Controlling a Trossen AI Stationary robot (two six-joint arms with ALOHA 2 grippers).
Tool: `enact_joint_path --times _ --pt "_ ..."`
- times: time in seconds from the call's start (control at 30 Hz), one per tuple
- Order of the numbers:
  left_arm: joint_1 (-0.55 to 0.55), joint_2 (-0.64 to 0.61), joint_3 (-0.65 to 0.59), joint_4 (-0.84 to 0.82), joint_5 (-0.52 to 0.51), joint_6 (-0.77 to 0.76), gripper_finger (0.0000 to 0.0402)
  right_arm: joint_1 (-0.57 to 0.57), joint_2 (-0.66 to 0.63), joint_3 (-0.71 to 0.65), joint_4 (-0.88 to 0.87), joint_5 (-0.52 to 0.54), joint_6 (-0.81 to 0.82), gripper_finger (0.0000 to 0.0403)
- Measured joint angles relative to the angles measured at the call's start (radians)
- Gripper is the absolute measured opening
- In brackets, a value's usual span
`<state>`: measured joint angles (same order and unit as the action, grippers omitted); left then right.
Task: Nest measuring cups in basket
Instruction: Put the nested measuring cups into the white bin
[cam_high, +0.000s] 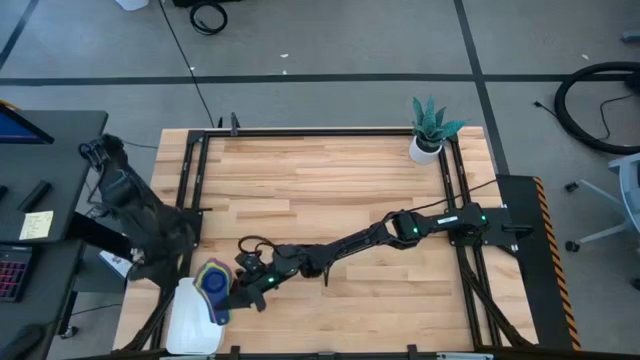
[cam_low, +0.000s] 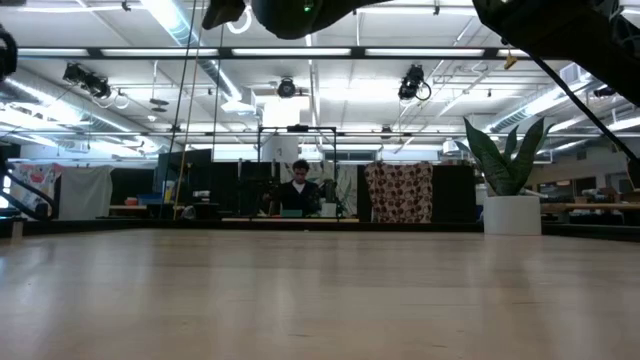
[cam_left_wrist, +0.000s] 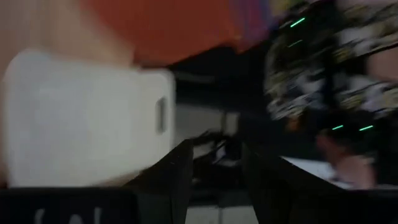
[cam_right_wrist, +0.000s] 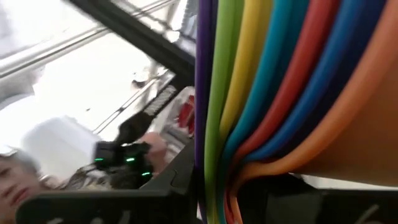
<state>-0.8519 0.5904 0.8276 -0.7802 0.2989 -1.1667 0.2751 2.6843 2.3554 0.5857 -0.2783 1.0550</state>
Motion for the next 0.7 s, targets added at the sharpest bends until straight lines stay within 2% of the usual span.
enact_joint_path --times 0.1,0.2,0.3,0.53,0.7 --pt "-0.052 0.053 0.0 -0.094 -0.02 -0.001 0.0141 -0.003 0.0 0.0 0.061 -0.04 -0.003 0.0077" --pt "-0.101 0.107 -0.001 -0.149 -0.121 -0.002 0.0141 -0.004 -0.001 0.0 0.139 -0.077 0.011 0.0077" --pt "-0.141 0.158 -0.001 -0.131 -0.187 -0.002 0.0141 -0.004 -0.001 0.0 0.234 -0.125 0.021 0.0077" --pt "-0.218 0.306 -0.001 -0.106 -0.259 -0.079 0.0141 -0.022 -0.004 0.0 0.497 -0.193 0.074 0.0077" --pt "-0.249 0.443 -0.001 -0.077 -0.29 -0.08 0.0141 -0.043 -0.008 0.001 0.567 -0.195 0.138 0.0077"
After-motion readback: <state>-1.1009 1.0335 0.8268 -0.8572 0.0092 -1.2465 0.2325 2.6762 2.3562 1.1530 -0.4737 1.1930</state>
